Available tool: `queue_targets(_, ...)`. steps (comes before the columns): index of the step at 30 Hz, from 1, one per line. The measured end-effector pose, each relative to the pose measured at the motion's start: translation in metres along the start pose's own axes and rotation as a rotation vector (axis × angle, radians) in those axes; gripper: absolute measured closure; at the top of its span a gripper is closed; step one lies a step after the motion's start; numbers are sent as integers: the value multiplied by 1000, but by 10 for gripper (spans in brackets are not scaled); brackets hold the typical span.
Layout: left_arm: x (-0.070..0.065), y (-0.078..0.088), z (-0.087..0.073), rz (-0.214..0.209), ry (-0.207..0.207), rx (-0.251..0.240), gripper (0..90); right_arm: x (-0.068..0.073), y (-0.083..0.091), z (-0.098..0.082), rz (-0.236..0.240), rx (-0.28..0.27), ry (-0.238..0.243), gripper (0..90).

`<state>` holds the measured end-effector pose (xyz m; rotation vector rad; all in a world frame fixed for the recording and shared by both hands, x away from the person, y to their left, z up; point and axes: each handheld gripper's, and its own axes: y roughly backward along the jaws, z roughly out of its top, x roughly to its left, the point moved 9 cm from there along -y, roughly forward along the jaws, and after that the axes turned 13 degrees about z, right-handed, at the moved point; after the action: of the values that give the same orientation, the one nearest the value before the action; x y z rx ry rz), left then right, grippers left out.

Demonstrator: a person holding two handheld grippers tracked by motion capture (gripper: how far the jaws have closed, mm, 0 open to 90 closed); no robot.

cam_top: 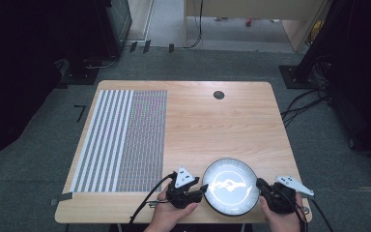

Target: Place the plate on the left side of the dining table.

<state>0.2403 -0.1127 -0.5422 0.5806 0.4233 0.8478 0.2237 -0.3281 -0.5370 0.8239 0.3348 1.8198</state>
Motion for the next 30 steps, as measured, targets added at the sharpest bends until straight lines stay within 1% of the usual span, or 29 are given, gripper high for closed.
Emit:
queue_targets(3,-3,-1,-1,-6,-6,4,566,2,-4,-3,-34,15,31,838)
queue_targets(5,-3,-1,-1,-7,-7,6,563,2,-4,-3,-46,13,31,843)
queue_targets(7,-3,-1,-1,-6,-5,6,559,2,-3,-1,-48,-9,15,870)
queue_targets(9,-2,-1,0,-4,-1,4,558,2,-1,2,-49,-24,3,878)
queue_targets(13,-1,0,1,-3,5,1,557,2,-1,2,-47,-23,13,882)
queue_targets(15,-1,0,1,-4,4,0,557,2,1,3,-37,-34,11,900)
queue_targets(19,-1,1,1,-4,4,-2,555,2,1,5,-48,-34,30,900)
queue_targets(22,0,2,3,-2,3,-7,554,2,1,5,-42,-35,24,900)
queue_targets(24,0,3,3,-1,7,-10,553,1,1,5,-27,-35,15,900)
queue_targets(27,2,3,4,1,12,-13,553,1,1,5,-27,-37,21,900)
queue_targets(30,2,4,5,-1,14,-14,553,-1,6,9,-27,-54,18,900)
